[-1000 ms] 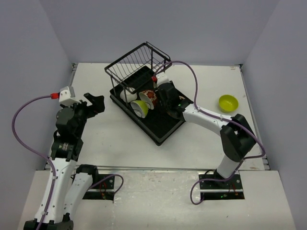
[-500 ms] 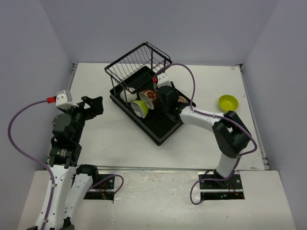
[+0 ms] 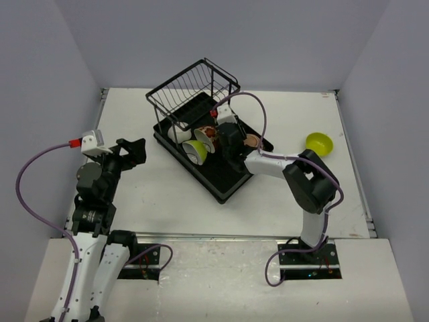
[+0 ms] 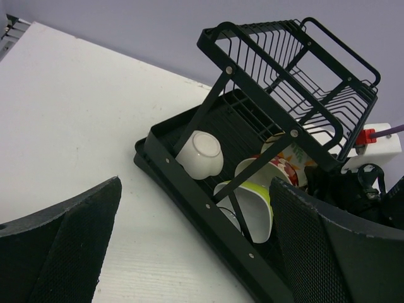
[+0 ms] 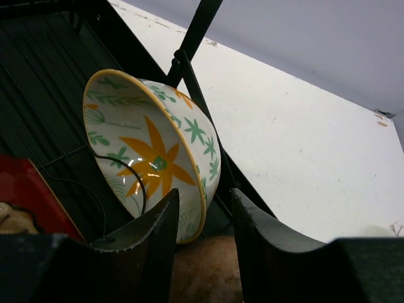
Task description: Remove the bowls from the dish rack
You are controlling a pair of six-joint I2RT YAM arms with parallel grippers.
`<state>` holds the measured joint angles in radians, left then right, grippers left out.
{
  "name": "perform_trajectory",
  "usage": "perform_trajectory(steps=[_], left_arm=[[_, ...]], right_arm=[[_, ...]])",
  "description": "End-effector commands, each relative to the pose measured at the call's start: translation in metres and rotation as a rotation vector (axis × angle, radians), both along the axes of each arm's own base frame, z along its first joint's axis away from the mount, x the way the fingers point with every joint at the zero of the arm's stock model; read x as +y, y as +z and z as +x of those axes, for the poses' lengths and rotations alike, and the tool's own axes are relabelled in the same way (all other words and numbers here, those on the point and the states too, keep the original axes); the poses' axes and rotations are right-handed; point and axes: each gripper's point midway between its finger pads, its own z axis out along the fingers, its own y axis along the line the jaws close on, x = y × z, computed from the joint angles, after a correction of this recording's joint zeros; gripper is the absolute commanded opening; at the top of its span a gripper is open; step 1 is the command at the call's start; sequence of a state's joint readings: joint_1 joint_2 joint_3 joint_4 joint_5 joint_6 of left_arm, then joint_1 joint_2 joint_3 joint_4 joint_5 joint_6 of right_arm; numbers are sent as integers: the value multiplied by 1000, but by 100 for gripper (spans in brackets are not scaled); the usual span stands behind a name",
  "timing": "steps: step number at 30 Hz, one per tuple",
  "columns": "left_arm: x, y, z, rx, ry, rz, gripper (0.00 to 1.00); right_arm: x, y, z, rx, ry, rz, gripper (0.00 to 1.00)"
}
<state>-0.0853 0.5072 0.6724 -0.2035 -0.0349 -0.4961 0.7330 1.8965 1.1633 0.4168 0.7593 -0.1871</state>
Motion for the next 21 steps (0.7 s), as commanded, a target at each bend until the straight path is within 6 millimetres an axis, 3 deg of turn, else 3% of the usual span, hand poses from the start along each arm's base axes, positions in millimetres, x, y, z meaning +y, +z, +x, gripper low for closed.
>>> perform_trajectory(steps=[1,6,14,18,21], left_arm=[[-1,10,1,-55,-8,2,99],[-1,13,1,-63,-9,-8,99],[-3,20,-3,-81,-16,-28,99],[-3,21,-4,-83,-17,-31,99],[-4,21,-5,-84,-20,-35,99]], right_arm=[[5,23,17,-99,-34,0,40],[4,24,28,-130,-74,-23,37],[-7,19,24,-146,-129,-14,21],[-10,18,23,-155,-135,-19,4],[-13,19,23,-163,-147,-20,0]])
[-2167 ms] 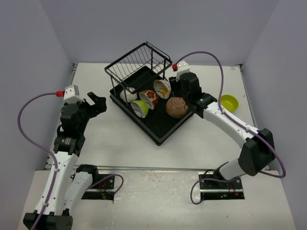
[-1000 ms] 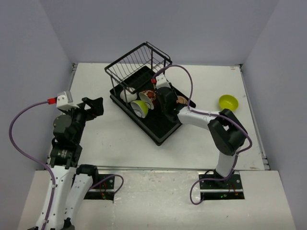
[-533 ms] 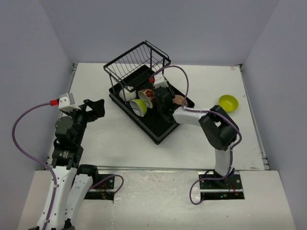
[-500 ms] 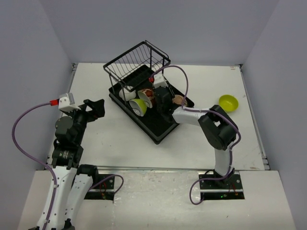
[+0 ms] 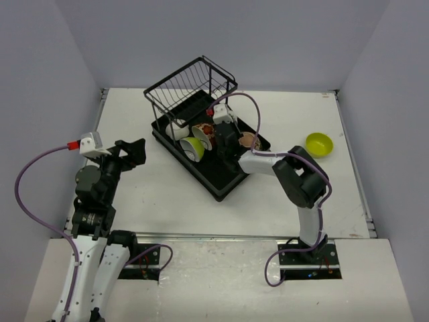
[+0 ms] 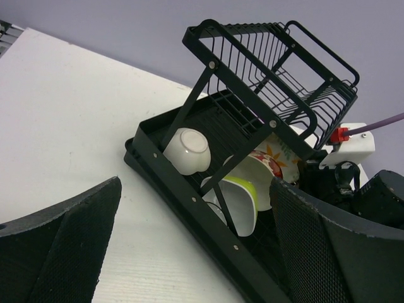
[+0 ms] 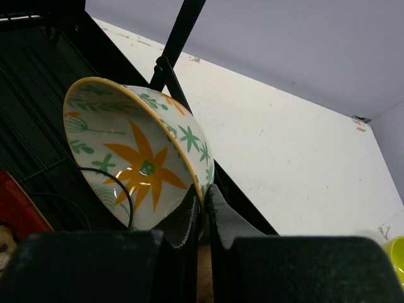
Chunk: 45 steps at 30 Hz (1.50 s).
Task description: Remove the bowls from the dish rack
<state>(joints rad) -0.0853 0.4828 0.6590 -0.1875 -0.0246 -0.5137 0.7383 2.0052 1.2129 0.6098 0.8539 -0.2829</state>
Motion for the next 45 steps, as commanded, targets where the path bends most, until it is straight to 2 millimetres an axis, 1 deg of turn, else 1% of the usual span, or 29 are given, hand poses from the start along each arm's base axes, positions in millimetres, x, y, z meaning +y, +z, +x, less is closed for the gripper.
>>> perform_trajectory(steps=[1,8,9,10,11,13,14,15,16,17,20,22,24,25,26,27,28,30,32,34,35,36,39,40,41,42,43,45], left_arm=[[-1,17,-2,-61,-10,-16,99],[1,13,-2,-55,1,-8,99],[1,13,-1,-57,1,-9,99],[0,13,-1,-59,1,-16,99],[0,14,-1,-64,-1,-19,99],[-1,11,0,-62,-4,-31,99],[-2,9,1,-61,-9,-36,99],[-3,9,3,-62,-11,-43,99],[-3,6,4,-54,-12,-46,99],[-4,4,4,-52,-12,-53,99],[-4,1,6,-52,-14,-61,99],[-4,1,7,-56,-13,-69,99],[-4,1,7,-59,-11,-72,99],[-4,0,7,-59,-11,-72,99],[-5,0,8,-59,-13,-74,99],[-5,-1,8,-56,-14,-74,99],[-5,0,9,-60,-14,-74,99],[-4,-2,9,-57,-10,-72,99],[-4,-2,10,-60,-7,-73,99],[-5,-4,11,-59,-11,-75,99],[-5,-5,11,-59,-11,-75,99],[-5,-5,11,-57,-13,-75,99],[-5,-8,11,-51,-11,-75,99],[-5,-8,11,-49,-11,-75,99],[-4,-9,10,-49,-11,-75,99],[-5,-9,10,-49,-11,-76,99],[-4,-9,9,-51,-11,-76,99],[-5,-11,9,-46,-14,-81,99]], right_arm=[[-18,13,2,-56,-80,0,0],[-26,20,-4,-114,-112,2,0],[-28,21,-4,-119,-121,-8,0],[-31,17,-7,-119,-138,-22,0],[-31,22,-7,-145,-144,-28,0],[-32,24,-9,-186,-171,-31,0],[-34,26,-10,-189,-179,-84,0],[-34,26,-10,-214,-198,-82,0],[-33,22,-10,-202,-196,-121,0],[-33,32,-11,-236,-206,-131,0],[-30,29,-8,-244,-207,-166,0],[-28,32,-6,-261,-217,-194,0],[-26,38,-4,-282,-229,-206,0],[-28,45,-4,-304,-244,-226,0],[-27,41,-3,-303,-250,-249,0],[-25,49,-3,-326,-262,-247,0],[-27,57,-5,-349,-281,-266,0],[-19,59,-8,-362,-268,-282,0],[-18,59,-9,-363,-267,-289,0],[-21,64,-12,-369,-271,-271,0],[-23,62,-13,-365,-268,-273,0],[-25,70,-15,-373,-272,-260,0],[-30,75,-21,-376,-272,-237,0],[-33,84,-24,-390,-276,-206,0],[-36,83,-27,-387,-273,-205,0],[-38,86,-28,-389,-278,-197,0],[-41,94,-30,-396,-284,-179,0],[-44,97,-34,-398,-281,-171,0]])
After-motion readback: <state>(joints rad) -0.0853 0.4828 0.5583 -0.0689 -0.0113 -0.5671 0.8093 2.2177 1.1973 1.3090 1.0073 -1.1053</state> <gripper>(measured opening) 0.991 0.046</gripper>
